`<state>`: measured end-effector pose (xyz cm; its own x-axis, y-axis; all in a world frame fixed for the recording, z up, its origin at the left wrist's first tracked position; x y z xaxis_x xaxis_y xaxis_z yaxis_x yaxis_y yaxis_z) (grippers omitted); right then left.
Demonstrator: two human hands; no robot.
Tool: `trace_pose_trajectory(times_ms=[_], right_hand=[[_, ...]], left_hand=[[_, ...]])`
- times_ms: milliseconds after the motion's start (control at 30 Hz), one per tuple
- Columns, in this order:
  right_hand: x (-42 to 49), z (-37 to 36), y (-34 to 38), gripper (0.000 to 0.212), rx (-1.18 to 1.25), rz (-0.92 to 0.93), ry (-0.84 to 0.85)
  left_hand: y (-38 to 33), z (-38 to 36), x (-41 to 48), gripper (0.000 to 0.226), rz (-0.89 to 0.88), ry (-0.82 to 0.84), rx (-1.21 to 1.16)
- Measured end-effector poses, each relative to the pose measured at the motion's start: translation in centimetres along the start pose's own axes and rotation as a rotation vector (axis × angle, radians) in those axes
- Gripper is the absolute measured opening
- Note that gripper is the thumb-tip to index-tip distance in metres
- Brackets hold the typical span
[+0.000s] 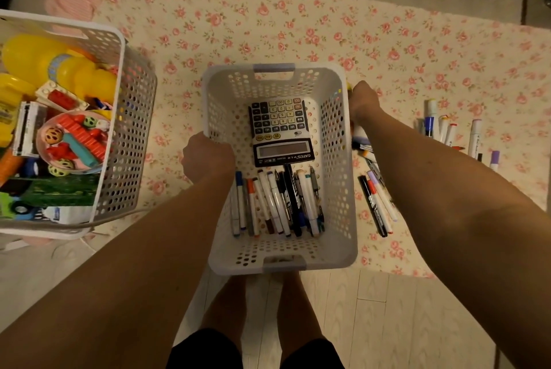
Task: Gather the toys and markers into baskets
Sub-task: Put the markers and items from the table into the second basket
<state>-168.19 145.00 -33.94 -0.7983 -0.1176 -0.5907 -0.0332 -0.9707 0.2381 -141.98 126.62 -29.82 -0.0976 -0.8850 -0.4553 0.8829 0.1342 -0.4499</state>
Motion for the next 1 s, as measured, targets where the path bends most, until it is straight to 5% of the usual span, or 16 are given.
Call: trace_pose_trajectory(times_ms=[133,300,533,633,1000], right_hand=[[0.4,0.1,0.2,0.011,-0.097,0.013,0.048],[0.5,0.0,1.0,0.038,-0.193,0.041,0.118],[1.1,-0.1,0.5,0.022,-0.128,0.047,0.169],[0.9,0.3,0.1,0.039,-0.077,0.035,0.19],[-1.4,12.3,1.9,0.033,0.468,0.17,-0.227]], left_hand=[[-0.1,0.0,0.0,0.017,0.017,0.001,0.0],[-0.1,0.0,0.0,0.02,0.013,-0.004,0.007],[0.1,-0.3,0.2,0.015,0.021,-0.018,0.006],[0.0,-0.3,0.1,0.013,0.02,-0.015,0.018],[-0.1,-0.1,0.0,0.034,0.026,0.012,0.062]])
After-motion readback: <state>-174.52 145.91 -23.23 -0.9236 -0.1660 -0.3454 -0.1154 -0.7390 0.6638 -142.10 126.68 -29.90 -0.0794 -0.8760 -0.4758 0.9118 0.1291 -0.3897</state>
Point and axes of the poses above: each hand's wrist, its own x-axis towards the middle knuckle, its own z-axis out of the back of the hand, y = z × x, the point moved 5 cm from there along x, towards the middle knuckle, and after that the axes turned 8 degrees about -x, right-handed, at the moved point
